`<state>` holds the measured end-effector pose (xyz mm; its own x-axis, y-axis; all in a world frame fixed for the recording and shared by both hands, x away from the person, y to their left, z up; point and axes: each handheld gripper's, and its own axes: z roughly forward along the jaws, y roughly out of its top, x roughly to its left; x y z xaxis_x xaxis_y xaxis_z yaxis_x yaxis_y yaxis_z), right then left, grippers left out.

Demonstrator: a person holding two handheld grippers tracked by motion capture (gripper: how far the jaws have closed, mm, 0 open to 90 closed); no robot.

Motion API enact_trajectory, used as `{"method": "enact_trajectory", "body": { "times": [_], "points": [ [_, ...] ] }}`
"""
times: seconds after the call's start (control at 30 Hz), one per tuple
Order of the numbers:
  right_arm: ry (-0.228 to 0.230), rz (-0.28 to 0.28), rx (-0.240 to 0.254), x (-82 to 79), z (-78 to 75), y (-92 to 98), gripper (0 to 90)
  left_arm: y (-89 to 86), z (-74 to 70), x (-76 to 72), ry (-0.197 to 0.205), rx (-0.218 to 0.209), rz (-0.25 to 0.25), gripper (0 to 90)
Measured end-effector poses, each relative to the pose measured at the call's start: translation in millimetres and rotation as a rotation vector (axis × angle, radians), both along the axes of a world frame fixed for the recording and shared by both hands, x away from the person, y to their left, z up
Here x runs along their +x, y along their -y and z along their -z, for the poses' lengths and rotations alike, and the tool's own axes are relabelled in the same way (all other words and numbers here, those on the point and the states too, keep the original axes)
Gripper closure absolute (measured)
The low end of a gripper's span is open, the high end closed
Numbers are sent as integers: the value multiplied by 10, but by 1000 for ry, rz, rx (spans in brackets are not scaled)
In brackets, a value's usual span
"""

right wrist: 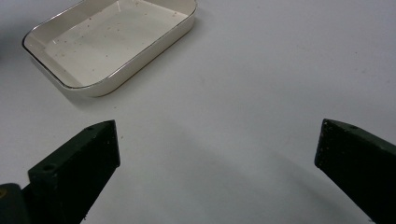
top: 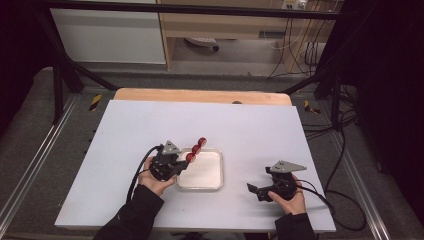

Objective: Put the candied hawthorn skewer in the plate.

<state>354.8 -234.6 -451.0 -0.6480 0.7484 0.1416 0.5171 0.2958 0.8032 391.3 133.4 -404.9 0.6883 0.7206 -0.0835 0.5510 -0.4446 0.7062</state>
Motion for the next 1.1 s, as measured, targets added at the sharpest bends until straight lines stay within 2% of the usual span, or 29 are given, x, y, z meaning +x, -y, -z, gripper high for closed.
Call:
{"method": "enact_trajectory", "body": {
  "times": [0.27, 0.37, 0.47, 0.57, 0.77, 1.1],
  "points": [
    [0, -2, 3, -10, 3, 11, 7, 102, 108, 55, -54, 68, 11, 880],
    [2, -3, 6, -15, 6, 18, 7, 158, 155, 50, -78, 110, 20, 879],
    [2, -3, 6, -16, 6, 20, 7, 219, 204, 30, -81, 134, 23, 879],
    [-1, -4, 9, -16, 0, 24, 7, 263, 232, 25, -92, 144, 22, 879],
    [0, -3, 14, -15, 4, 27, 7, 297, 258, 16, -86, 170, 12, 878],
    [-2, -1, 13, -16, 4, 25, 8, 298, 265, 6, -78, 174, 11, 849]
  ]
}}
